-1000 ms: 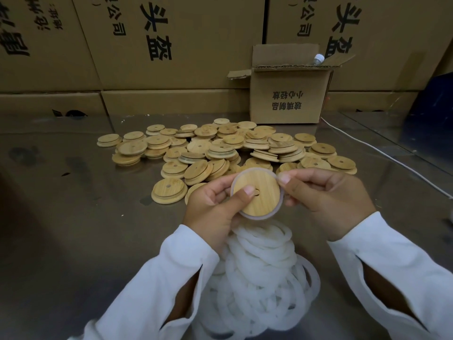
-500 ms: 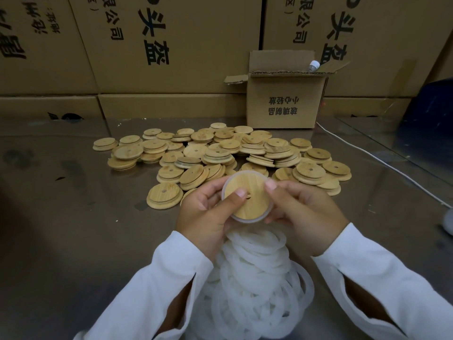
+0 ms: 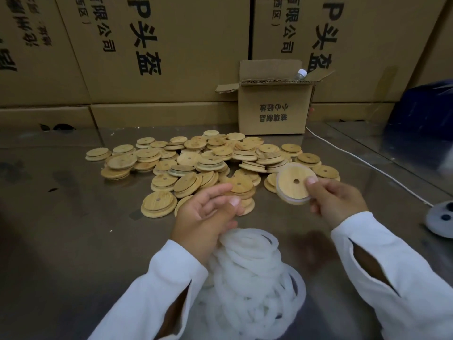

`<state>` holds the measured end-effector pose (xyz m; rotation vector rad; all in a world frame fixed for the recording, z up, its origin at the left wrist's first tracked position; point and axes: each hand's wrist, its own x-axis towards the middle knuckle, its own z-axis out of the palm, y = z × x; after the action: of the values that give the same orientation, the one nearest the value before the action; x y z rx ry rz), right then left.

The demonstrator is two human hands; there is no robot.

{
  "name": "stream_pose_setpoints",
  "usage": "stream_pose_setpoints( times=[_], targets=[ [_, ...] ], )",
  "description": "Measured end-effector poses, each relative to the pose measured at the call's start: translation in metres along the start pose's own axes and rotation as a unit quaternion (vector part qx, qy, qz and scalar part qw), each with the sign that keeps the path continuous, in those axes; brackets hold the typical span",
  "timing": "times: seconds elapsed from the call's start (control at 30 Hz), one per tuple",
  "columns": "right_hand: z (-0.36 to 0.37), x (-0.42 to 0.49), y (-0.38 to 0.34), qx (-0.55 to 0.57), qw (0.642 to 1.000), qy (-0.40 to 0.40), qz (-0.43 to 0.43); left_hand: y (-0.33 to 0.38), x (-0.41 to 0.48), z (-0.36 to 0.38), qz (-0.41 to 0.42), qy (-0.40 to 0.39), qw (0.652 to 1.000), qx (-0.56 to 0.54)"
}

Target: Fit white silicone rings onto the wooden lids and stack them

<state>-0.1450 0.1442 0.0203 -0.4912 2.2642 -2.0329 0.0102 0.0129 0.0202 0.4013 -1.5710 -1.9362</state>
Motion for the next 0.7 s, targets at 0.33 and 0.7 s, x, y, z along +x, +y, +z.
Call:
stream_pose_setpoints(
  times=[0.33,0.7],
  targets=[
    [-0.043,0.032,0.015,-0.154,0.954,0.24,0.094,0.0,0.004,-0.001,0.081,0.058,0.995,0.021],
    [-0.06,0.048,0.028,-0.414,0.873,0.165,0.198,-0.001,0.005,-0.002,0.086,0.053,0.995,0.02]
  ],
)
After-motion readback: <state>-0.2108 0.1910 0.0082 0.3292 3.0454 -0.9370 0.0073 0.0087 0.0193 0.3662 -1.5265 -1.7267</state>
